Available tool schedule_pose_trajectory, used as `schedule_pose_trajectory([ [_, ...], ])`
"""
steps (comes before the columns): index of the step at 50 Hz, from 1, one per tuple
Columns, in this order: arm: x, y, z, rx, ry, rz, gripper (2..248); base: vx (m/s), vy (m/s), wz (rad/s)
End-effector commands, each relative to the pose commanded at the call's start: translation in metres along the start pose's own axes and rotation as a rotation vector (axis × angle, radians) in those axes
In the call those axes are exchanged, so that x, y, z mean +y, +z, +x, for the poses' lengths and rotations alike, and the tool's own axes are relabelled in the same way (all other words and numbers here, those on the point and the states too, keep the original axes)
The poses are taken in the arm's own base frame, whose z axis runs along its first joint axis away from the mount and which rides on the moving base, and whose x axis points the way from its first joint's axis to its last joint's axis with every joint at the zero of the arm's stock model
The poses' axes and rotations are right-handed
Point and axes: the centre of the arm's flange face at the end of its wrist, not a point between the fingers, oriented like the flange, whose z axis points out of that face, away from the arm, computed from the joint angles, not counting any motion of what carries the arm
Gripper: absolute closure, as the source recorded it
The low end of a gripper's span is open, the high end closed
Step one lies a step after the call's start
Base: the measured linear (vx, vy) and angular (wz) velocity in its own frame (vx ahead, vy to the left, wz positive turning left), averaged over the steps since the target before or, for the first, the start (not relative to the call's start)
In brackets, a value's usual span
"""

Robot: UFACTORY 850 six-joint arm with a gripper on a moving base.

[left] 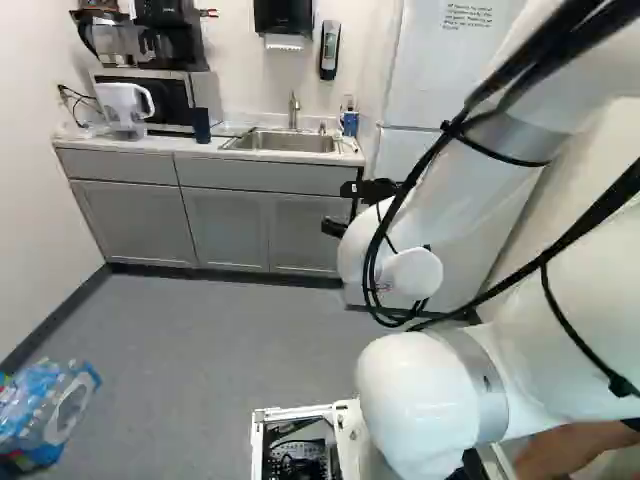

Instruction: Rinse the cup and place it in the tray

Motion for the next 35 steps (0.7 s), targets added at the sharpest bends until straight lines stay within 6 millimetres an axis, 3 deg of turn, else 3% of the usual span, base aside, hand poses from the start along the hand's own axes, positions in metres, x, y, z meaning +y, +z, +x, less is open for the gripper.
schedule_pose_trajectory([
  [20,0.0,0.0,0.001,0.002,0.0,0.0,3,0.0,0.0,0.0],
  [35,0.0,0.004,0.015,0.036,0.0,0.0,3,0.0,0.0,0.0],
])
